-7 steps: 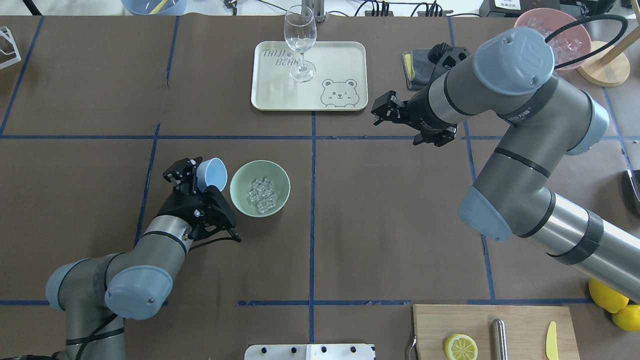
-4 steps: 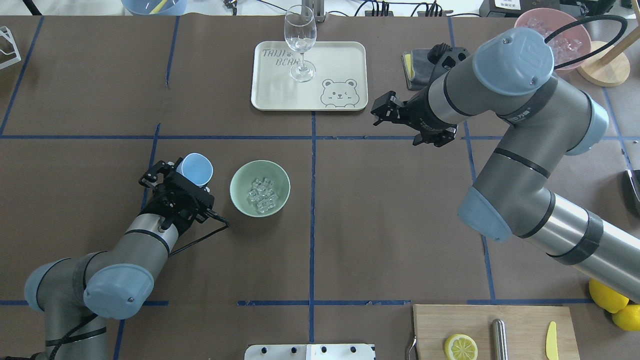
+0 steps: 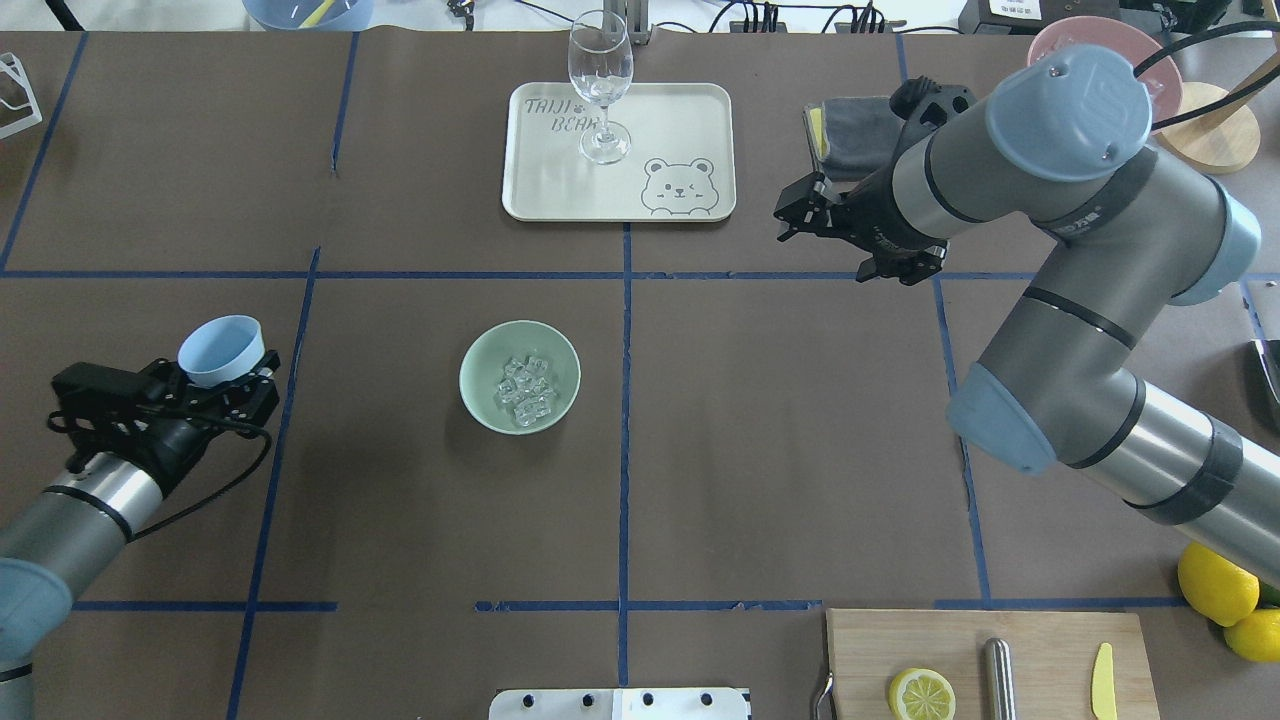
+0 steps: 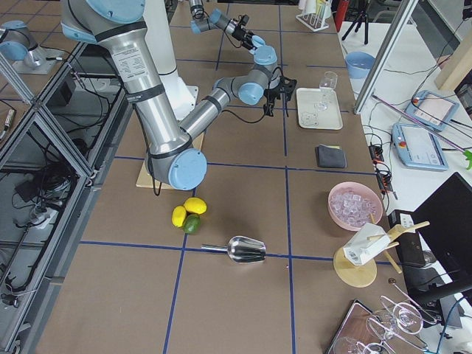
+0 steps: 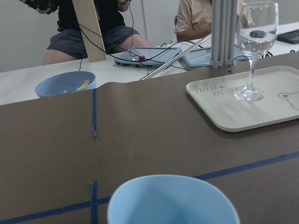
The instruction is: Pour ice into bowl
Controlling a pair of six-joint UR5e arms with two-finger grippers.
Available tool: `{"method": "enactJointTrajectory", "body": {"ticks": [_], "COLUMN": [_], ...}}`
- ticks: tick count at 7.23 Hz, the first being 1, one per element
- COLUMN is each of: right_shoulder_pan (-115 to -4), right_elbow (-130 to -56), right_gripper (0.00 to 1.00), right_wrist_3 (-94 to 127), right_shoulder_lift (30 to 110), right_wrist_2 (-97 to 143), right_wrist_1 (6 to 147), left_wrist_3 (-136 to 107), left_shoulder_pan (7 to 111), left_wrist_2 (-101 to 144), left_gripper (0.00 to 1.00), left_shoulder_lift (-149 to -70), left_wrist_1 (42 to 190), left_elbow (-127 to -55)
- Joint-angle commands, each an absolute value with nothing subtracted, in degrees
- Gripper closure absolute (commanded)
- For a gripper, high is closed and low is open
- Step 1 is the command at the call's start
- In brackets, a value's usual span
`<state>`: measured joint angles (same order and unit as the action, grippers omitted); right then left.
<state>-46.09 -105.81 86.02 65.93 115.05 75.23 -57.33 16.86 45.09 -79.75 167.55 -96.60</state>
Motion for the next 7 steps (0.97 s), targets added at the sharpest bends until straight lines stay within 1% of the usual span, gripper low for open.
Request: {"method": "enactJointTrajectory", "body": {"ticks": [1,2,3,4,6,7], "right_shoulder_pan": [-49.6,-52.0,-54.5,-55.3,-55.3,-55.1], "right_elbow": [-106.7,-107.7,-108.9,-109.0,-109.2,-109.1], "right_gripper": [0.00,0.00,0.00,0.00,0.00,0.00], "right_wrist_3": [83.2,79.4,75.3,74.5,74.4,74.4], "right_shoulder_lift": [70.1,72.8,75.8,76.1,76.4,76.3], "right_wrist_2": [117.8,118.5,120.9,122.5,122.3,122.3], "right_wrist_1": [75.1,75.2,75.2,75.1,75.1,75.1], "left_wrist_3": [-56.4,-57.6,-58.0,-59.2,-61.3,-61.3], "left_shoulder_pan": [17.0,16.7,16.4,16.4,16.1,16.1], "left_wrist_2": [38.3,37.2,31.0,29.9,25.1,25.0], "left_gripper": [1.00,1.00,1.00,1.00,1.00,1.00], "left_shoulder_lift": [-75.2,-75.6,-76.5,-78.4,-83.0,-83.6], "left_wrist_1": [175.6,182.0,184.5,184.7,184.0,183.6], "left_elbow": [-86.0,-83.9,-81.6,-81.2,-76.7,-75.5]}}
